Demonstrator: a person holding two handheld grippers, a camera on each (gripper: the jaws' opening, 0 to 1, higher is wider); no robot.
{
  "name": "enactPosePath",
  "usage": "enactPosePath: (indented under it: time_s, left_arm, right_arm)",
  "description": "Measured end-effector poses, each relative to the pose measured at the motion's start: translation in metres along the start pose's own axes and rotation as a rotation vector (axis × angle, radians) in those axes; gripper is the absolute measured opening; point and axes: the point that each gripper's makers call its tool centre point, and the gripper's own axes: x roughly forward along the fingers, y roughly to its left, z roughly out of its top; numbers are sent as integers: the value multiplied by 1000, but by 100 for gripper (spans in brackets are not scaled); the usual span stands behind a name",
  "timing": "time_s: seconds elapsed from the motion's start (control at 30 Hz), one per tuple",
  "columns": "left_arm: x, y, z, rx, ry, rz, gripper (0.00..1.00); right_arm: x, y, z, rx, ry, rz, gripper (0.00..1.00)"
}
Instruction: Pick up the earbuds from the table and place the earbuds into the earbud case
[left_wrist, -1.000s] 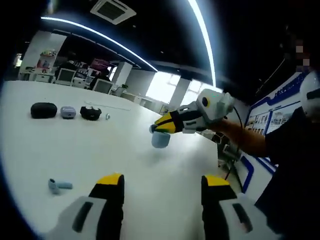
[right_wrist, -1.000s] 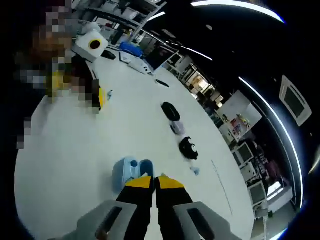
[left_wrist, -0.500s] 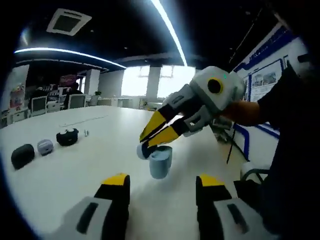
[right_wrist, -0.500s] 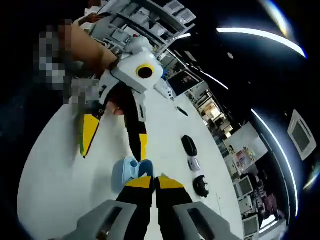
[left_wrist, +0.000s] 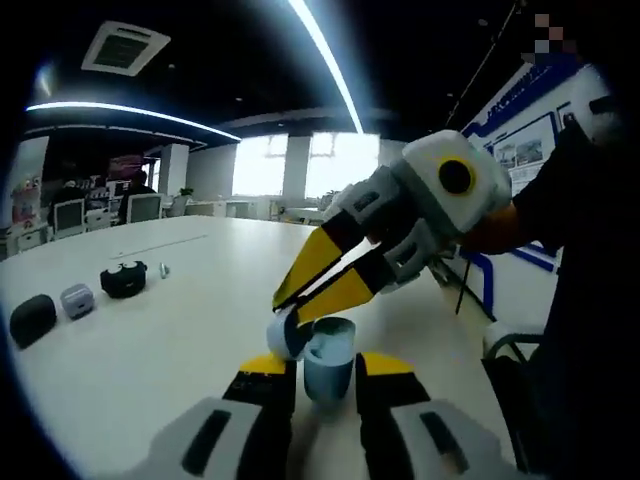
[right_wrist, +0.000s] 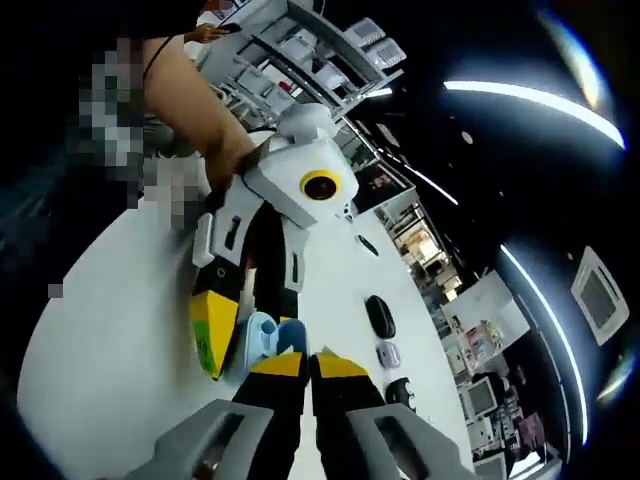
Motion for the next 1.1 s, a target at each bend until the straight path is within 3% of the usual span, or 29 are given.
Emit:
enactPosePath:
  time_s: [0.4, 0.73, 0.9, 1.1]
  left_arm:
    - [3, -2, -7, 14, 42, 6, 20]
    - [1, -2, -3, -14, 16, 2, 19]
    - [1, -1, -3, -24, 15, 7, 19]
    - [0, 1, -3, -31, 17, 17, 19]
  right_arm:
    - [0, 6, -2, -127, 11, -7, 2]
    - [-1, 2, -1, -114, 2, -23, 3]
    - [-3, -3, 2, -71, -20, -41, 10]
    - [-9, -7, 4, 8, -46, -46, 10]
